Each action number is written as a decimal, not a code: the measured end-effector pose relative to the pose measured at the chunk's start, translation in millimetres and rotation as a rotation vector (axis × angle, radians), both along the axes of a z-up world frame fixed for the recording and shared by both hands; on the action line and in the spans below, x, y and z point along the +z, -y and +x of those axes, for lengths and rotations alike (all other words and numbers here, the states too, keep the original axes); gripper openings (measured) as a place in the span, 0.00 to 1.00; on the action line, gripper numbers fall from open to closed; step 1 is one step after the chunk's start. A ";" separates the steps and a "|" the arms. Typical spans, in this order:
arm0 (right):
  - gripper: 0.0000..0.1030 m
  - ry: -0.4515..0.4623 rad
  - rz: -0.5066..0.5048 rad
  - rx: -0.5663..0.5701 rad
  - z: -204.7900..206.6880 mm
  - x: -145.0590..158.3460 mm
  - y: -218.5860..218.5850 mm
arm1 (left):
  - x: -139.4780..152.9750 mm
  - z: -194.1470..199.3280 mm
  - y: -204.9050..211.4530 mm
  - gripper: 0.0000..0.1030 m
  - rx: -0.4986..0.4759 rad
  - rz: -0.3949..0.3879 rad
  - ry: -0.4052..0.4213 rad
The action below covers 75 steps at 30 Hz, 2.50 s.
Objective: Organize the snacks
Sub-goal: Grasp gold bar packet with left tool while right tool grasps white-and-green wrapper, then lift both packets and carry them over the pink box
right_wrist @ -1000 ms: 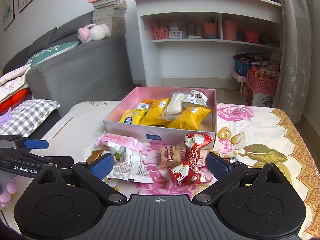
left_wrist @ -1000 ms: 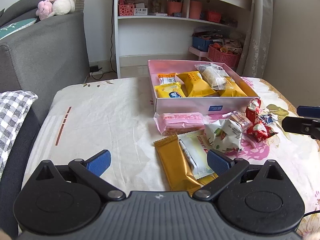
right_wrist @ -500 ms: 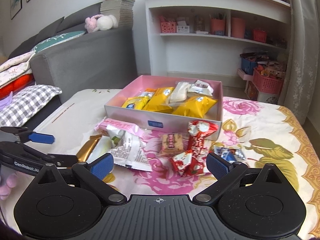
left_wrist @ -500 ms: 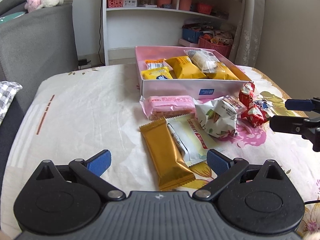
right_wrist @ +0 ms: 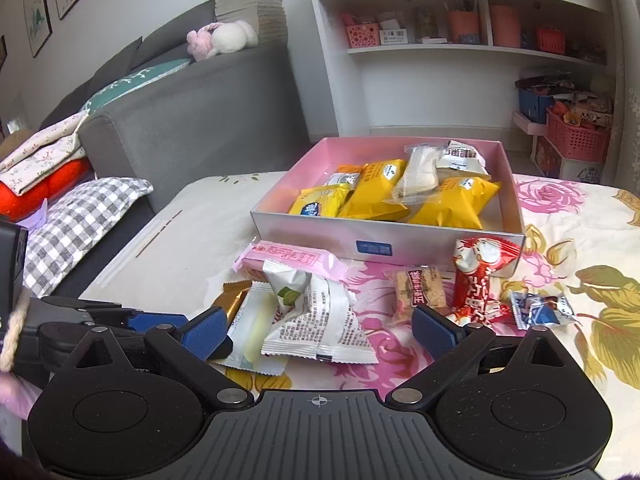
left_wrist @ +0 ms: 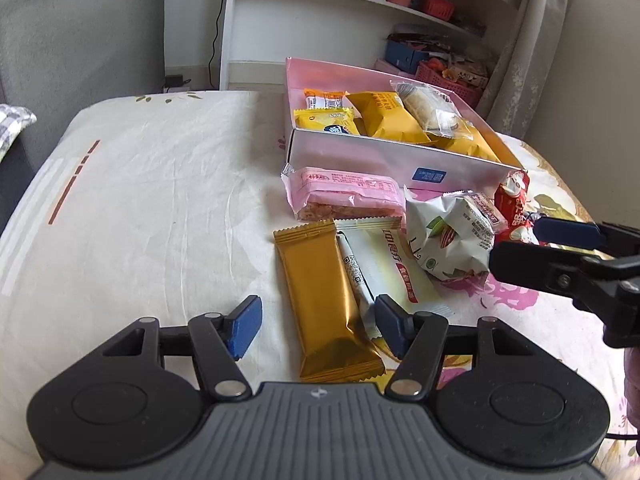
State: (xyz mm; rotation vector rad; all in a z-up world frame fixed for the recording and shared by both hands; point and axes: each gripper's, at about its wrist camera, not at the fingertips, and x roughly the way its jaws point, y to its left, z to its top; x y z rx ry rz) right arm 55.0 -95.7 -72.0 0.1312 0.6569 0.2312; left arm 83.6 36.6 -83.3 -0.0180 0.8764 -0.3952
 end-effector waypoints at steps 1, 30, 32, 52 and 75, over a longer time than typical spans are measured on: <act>0.95 -0.001 -0.003 0.004 1.7 -0.7 -2.2 | 0.3 -0.3 0.0 0.53 -0.004 0.006 0.003; 0.67 -0.119 0.015 -0.043 32.2 -32.5 -9.1 | -3.9 7.0 -10.5 0.48 -0.056 0.149 0.091; 0.67 -0.116 0.010 -0.043 32.5 -32.4 -10.5 | -3.4 8.5 -10.6 0.50 -0.060 0.150 0.084; 0.41 -0.041 -0.054 -0.027 19.4 -14.1 -14.9 | 5.6 4.8 -3.7 0.25 -0.088 0.160 0.044; 0.36 -0.042 0.027 -0.051 7.1 14.6 -2.1 | 34.0 0.5 -8.3 0.25 -0.047 0.078 0.043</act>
